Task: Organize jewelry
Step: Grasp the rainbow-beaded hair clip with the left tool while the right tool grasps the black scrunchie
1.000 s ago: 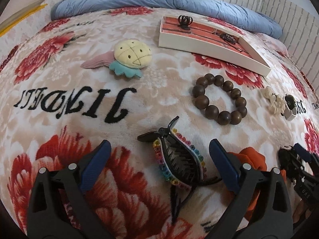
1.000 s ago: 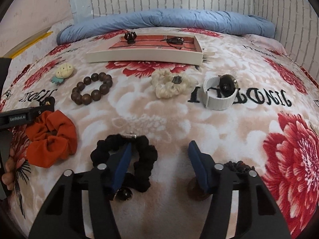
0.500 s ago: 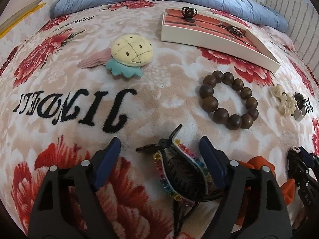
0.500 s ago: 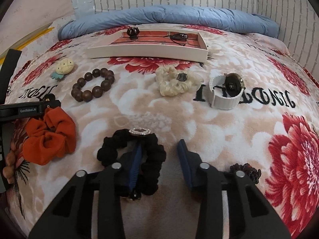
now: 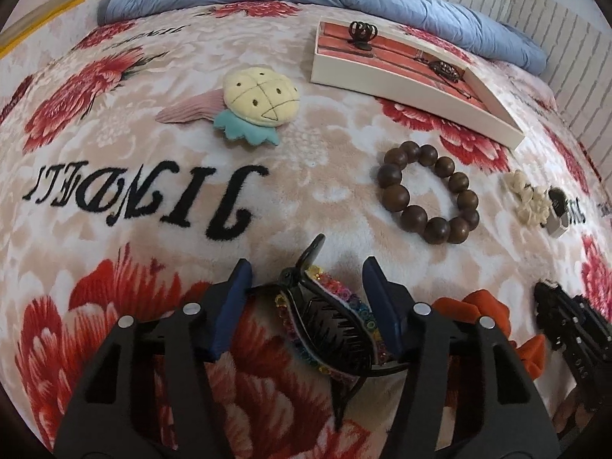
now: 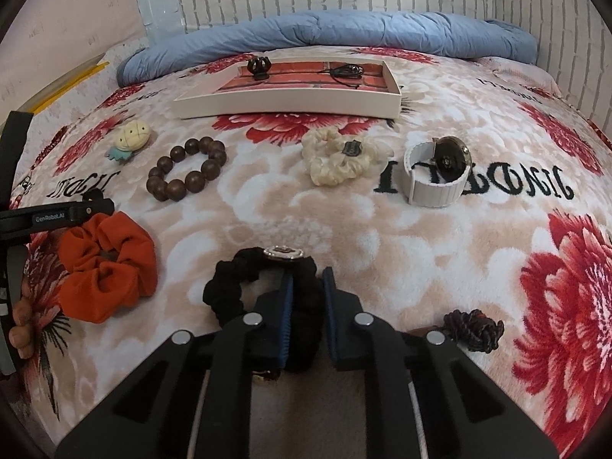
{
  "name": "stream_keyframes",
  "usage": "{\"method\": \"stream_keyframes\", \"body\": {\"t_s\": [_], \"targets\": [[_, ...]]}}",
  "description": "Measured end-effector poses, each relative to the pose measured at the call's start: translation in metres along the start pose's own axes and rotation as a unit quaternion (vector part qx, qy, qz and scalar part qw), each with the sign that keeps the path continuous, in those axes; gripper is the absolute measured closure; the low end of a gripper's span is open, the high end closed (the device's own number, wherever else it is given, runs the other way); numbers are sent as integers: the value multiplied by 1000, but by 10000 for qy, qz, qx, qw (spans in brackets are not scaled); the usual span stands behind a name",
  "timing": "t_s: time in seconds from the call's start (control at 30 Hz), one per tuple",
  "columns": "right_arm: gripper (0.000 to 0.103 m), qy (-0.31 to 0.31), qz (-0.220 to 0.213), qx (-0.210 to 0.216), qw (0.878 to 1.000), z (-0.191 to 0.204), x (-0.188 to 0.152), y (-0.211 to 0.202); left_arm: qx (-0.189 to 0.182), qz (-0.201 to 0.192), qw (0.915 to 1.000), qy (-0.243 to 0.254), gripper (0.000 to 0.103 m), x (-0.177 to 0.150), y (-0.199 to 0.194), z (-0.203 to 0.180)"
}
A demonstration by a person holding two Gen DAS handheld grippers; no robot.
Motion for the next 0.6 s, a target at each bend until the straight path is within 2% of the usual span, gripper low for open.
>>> {"method": "stream_keyframes", "body": {"t_s": [0.27, 0.6], "targets": [[89, 45, -4, 57, 10000, -2, 0, -1, -120, -6, 9998, -154, 46, 2, -4, 4], [91, 82, -126, 159, 9998, -4, 6, -9, -222, -264, 9993, -157, 48, 1, -21, 7]]}}
Point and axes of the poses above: each gripper's, at about its wrist camera, not at the fingertips, and y roughly the way its jaws point, z to its left, x to its top, the point moved 2 cm from there along y, roughly the way its jaws point, and after that the axes turned 11 degrees about -y, right-handed, at the moved point
